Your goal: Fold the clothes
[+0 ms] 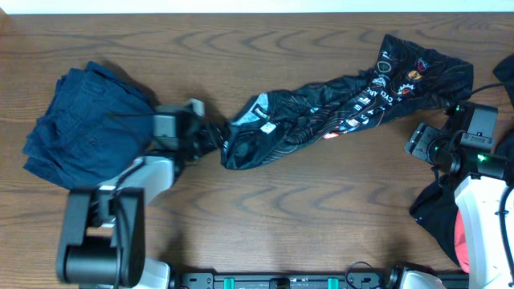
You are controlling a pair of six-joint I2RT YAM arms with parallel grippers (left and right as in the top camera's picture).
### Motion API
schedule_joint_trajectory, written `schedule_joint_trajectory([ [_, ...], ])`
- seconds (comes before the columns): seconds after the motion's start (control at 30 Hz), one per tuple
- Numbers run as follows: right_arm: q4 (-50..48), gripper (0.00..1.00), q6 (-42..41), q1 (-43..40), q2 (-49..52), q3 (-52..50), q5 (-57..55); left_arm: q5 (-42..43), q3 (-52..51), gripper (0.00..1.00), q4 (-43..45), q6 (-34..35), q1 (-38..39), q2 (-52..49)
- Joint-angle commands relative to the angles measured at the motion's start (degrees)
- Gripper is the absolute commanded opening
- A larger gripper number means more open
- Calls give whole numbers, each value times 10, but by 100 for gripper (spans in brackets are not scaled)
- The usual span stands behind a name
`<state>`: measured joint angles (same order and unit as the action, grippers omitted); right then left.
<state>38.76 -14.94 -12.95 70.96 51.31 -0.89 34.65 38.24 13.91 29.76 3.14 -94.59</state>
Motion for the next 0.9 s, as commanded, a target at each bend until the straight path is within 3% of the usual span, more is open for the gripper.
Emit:
schedule_joint_trajectory([
  [0.0,0,76,-9,-4,-7,4,-2,100,11,98,1,-8,-19,44],
  [0.23,0,76,-9,-4,-7,4,-2,112,11,98,-2,-75,46,109],
  [0.37,0,76,-9,-4,-7,4,-2,3,11,98,-43,-125,104,92],
  [0.5,0,76,-9,-4,-7,4,-1,-53,11,98,-45,-171,149,48],
  [0.63,0,76,-9,-4,-7,4,-1,-140,11,98,-41,-175,162,3],
  [0.8,0,76,-9,-4,-7,4,-1,-146,11,99,-27,-175,163,-16],
  [0.87,0,76,-10,-4,-7,4,-1,-141,11,90,-27,-175,166,-15],
])
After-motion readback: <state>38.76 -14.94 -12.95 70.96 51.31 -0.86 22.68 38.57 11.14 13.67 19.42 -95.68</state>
